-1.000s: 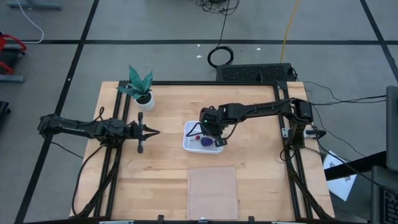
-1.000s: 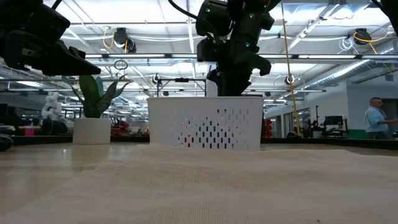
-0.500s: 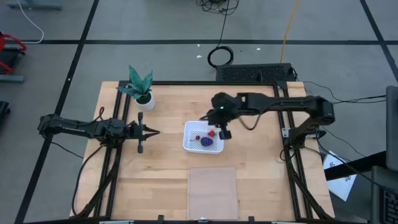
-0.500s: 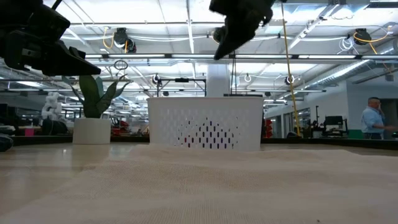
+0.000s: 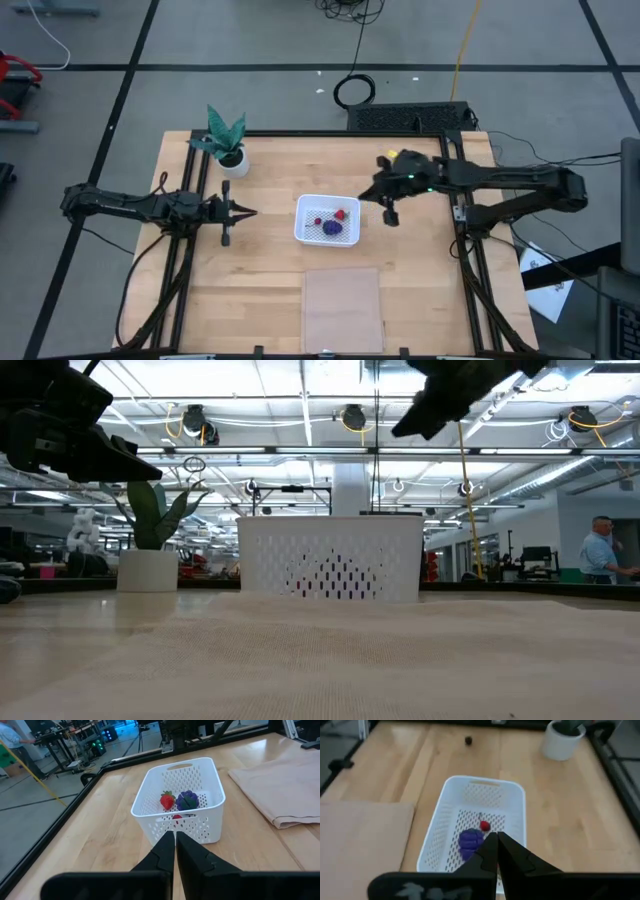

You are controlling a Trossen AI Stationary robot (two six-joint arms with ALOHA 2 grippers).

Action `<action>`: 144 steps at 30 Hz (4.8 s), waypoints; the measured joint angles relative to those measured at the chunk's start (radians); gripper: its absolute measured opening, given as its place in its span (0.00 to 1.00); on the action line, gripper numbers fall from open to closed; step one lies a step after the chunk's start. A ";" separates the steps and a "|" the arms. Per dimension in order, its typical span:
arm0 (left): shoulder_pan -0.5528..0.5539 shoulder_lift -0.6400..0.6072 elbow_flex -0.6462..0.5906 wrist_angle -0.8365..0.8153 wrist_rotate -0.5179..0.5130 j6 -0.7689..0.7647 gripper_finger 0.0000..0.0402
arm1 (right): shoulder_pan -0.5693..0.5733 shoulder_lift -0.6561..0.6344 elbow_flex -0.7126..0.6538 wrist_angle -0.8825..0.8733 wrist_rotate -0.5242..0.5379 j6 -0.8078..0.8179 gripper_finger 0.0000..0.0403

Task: Pick and placing Produce into tupperware
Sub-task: Put the black cherry into the white bin

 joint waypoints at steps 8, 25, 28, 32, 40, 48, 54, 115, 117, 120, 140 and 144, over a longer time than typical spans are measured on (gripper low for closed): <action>0.000 0.000 0.000 0.001 -0.001 -0.001 0.05 | 0.002 -0.257 -0.175 0.151 0.002 0.102 0.00; 0.000 0.000 0.000 0.001 -0.001 -0.006 0.05 | 0.046 -0.550 -0.495 0.257 0.090 0.246 0.00; 0.000 0.000 0.000 0.000 -0.001 -0.006 0.05 | 0.067 -0.571 -0.537 0.257 0.130 0.249 0.00; 0.000 0.000 0.000 0.000 -0.001 -0.006 0.05 | 0.072 -0.614 -0.597 0.357 0.184 0.266 0.00; 0.000 0.000 0.000 0.000 -0.001 -0.012 0.05 | 0.072 -0.717 -0.660 0.379 0.138 0.239 0.00; 0.000 0.000 0.000 0.000 -0.001 -0.012 0.05 | 0.068 -0.779 -0.699 0.380 0.134 0.248 0.00; 0.000 0.000 0.000 0.000 -0.001 -0.012 0.05 | 0.068 -0.800 -0.753 0.449 0.099 0.226 0.00; -0.093 0.000 0.346 -0.320 -0.231 -0.163 0.05 | 0.069 -0.800 -0.860 0.592 0.057 0.228 0.00; -0.102 0.000 0.379 -0.343 -0.238 -0.202 0.05 | 0.069 -0.800 -0.860 0.592 0.057 0.228 0.00; -0.119 0.002 0.413 -0.370 -0.237 -0.242 0.05 | 0.068 -0.800 -0.860 0.592 0.057 0.230 0.00; -0.162 0.513 0.824 -1.096 -0.078 -0.783 0.05 | 0.068 -0.800 -0.860 0.587 0.057 0.228 0.00; -0.162 0.579 0.827 -1.122 0.031 -0.829 0.05 | 0.068 -0.800 -0.860 0.587 0.057 0.228 0.00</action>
